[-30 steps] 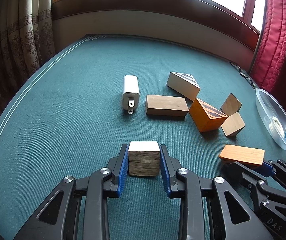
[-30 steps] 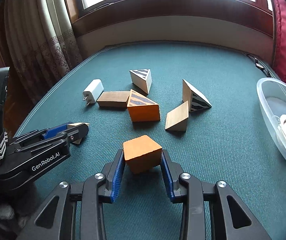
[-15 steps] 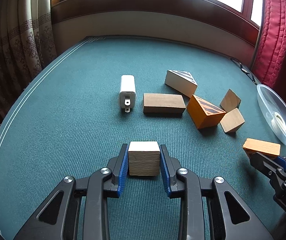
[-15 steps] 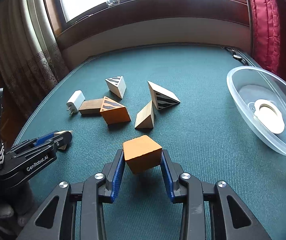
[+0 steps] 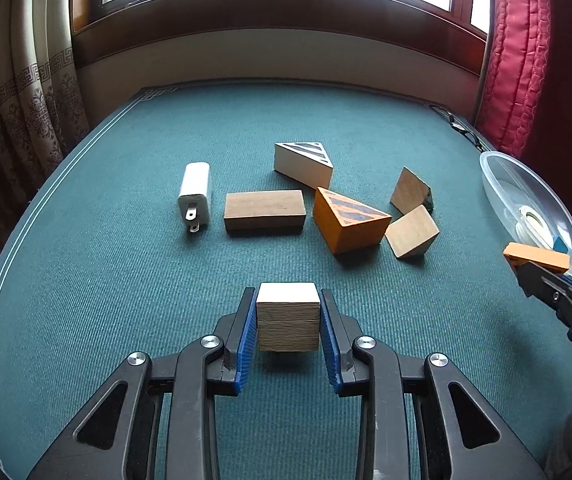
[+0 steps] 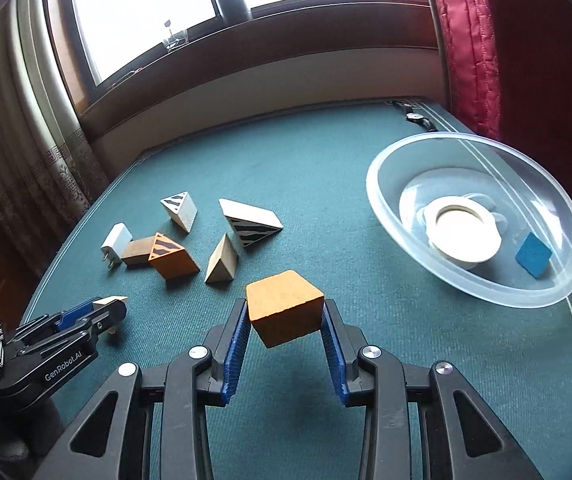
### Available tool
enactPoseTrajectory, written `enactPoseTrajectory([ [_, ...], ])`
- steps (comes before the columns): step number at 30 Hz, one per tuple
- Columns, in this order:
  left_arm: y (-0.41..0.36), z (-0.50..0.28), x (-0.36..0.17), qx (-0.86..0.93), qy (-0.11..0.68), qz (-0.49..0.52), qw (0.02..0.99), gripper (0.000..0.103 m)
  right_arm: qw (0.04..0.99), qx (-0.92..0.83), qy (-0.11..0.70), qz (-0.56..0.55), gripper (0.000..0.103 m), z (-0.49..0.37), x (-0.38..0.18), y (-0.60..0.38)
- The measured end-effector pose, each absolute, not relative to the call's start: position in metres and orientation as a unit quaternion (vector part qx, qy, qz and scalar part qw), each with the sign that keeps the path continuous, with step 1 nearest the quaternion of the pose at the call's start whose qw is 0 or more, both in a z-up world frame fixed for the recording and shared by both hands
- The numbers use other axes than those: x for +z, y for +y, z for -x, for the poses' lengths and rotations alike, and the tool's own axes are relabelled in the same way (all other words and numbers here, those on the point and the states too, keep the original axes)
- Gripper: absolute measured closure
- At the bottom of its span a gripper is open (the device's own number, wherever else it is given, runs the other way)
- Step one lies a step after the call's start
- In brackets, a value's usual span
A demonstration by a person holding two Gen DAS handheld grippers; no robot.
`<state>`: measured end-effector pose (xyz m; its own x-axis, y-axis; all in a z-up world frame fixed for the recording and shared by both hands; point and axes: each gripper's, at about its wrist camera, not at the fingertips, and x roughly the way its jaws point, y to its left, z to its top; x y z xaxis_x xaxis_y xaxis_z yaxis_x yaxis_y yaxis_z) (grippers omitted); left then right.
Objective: Organize rigid objects
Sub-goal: 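Carry the orange block into the bowl and open right gripper while left carries wood cube toward bowl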
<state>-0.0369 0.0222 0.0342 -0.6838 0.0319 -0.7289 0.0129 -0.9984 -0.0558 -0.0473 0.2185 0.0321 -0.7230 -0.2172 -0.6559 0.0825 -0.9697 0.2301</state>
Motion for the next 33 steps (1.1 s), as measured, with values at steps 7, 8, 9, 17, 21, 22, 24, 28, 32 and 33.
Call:
enactPoseTrajectory([
  [7, 0.041, 0.039, 0.040, 0.918, -0.015, 0.395, 0.019, 0.073, 0.034, -0.932, -0.117, -0.342, 0.065, 0.050, 0.044, 0.259],
  [8, 0.044, 0.040, 0.040, 0.918, -0.013, 0.395, 0.021, 0.072, 0.028, -0.933, -0.121, -0.339, 0.065, 0.049, 0.045, 0.264],
  [9, 0.047, 0.040, 0.041, 0.918, -0.010, 0.395, 0.023, 0.072, 0.022, -0.934, -0.123, -0.335, 0.065, 0.049, 0.047, 0.269],
  [17, 0.069, 0.043, 0.047, 0.920, 0.007, 0.389, 0.041, 0.073, -0.037, -0.935, -0.146, -0.321, 0.065, 0.055, 0.051, 0.308],
  [21, 0.082, 0.047, 0.051, 0.921, 0.017, 0.386, 0.051, 0.073, -0.063, -0.932, -0.152, -0.322, 0.065, 0.060, 0.047, 0.324],
  [22, 0.085, 0.048, 0.052, 0.921, 0.019, 0.386, 0.053, 0.073, -0.068, -0.932, -0.153, -0.322, 0.065, 0.061, 0.047, 0.328],
  [24, 0.092, 0.050, 0.055, 0.921, 0.024, 0.383, 0.058, 0.073, -0.073, -0.932, -0.152, -0.321, 0.065, 0.064, 0.046, 0.332],
  [28, 0.107, 0.054, 0.061, 0.923, 0.035, 0.377, 0.071, 0.073, -0.088, -0.933, -0.149, -0.315, 0.061, 0.066, 0.043, 0.338],
  [32, 0.121, 0.062, 0.066, 0.922, 0.039, 0.376, 0.089, 0.073, -0.099, -0.931, -0.163, -0.310, 0.051, 0.063, 0.039, 0.346],
  [33, 0.125, 0.064, 0.067, 0.921, 0.039, 0.376, 0.093, 0.073, -0.105, -0.932, -0.162, -0.306, 0.051, 0.062, 0.039, 0.348],
])
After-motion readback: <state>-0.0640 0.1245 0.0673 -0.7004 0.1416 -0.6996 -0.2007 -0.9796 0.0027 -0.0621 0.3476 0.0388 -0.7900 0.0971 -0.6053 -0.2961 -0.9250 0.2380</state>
